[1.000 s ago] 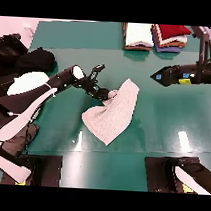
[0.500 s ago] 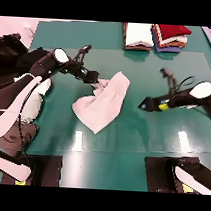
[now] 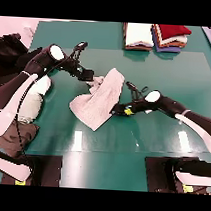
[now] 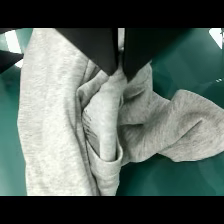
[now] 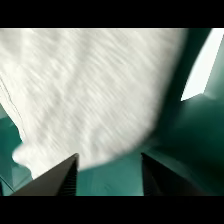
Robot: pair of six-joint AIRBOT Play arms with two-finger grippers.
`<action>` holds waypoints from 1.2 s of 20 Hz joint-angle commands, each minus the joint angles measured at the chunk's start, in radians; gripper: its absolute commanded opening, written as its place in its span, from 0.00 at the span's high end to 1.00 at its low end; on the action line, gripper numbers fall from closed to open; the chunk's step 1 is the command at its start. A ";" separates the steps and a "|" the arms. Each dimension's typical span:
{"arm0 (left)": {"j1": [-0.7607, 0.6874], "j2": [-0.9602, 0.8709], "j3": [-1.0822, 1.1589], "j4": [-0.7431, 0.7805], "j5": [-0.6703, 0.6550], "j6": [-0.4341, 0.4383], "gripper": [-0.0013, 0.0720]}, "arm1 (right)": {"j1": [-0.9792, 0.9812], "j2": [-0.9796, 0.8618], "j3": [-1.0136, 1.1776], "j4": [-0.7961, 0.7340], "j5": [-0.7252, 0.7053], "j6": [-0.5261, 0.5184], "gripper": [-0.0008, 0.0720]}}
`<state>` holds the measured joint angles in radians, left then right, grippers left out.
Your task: Fold the shirts.
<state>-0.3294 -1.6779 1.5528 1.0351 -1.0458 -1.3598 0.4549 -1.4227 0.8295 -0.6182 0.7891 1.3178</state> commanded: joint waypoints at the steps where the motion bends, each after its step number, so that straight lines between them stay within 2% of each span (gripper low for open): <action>1: 0.002 0.000 0.001 0.034 -0.013 0.000 0.95 | 0.074 -0.128 0.112 0.017 -0.061 -0.002 0.56; 3: 0.003 0.001 0.002 0.035 -0.016 -0.001 0.95 | 0.080 -0.149 0.159 -0.034 -0.051 -0.002 0.97; 6: 0.035 0.003 0.021 0.036 -0.045 -0.038 0.95 | 0.057 -0.087 0.213 -0.211 0.008 0.007 0.97; 9: 0.109 0.048 0.041 0.040 -0.058 -0.047 0.95 | -0.026 0.047 0.256 -0.472 0.159 0.109 0.97; 12: 0.166 0.160 0.041 0.106 -0.027 -0.047 0.95 | -0.155 0.205 0.286 -0.649 0.296 0.131 0.97; 16: 0.180 0.377 0.041 0.208 0.033 -0.046 0.95 | -0.343 0.407 0.370 -0.668 0.374 0.129 0.97; 20: 0.180 0.629 0.041 0.215 0.124 -0.045 0.95 | -0.448 0.568 0.550 -0.668 0.374 0.109 0.97; 24: 0.179 0.849 0.041 0.214 0.137 -0.045 0.95 | -0.497 0.682 0.724 -0.668 0.387 0.102 0.97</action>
<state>-0.1509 -0.9791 1.5932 1.2419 -0.9379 -1.4052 0.0025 -0.8265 1.4391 -1.2778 1.1603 1.4277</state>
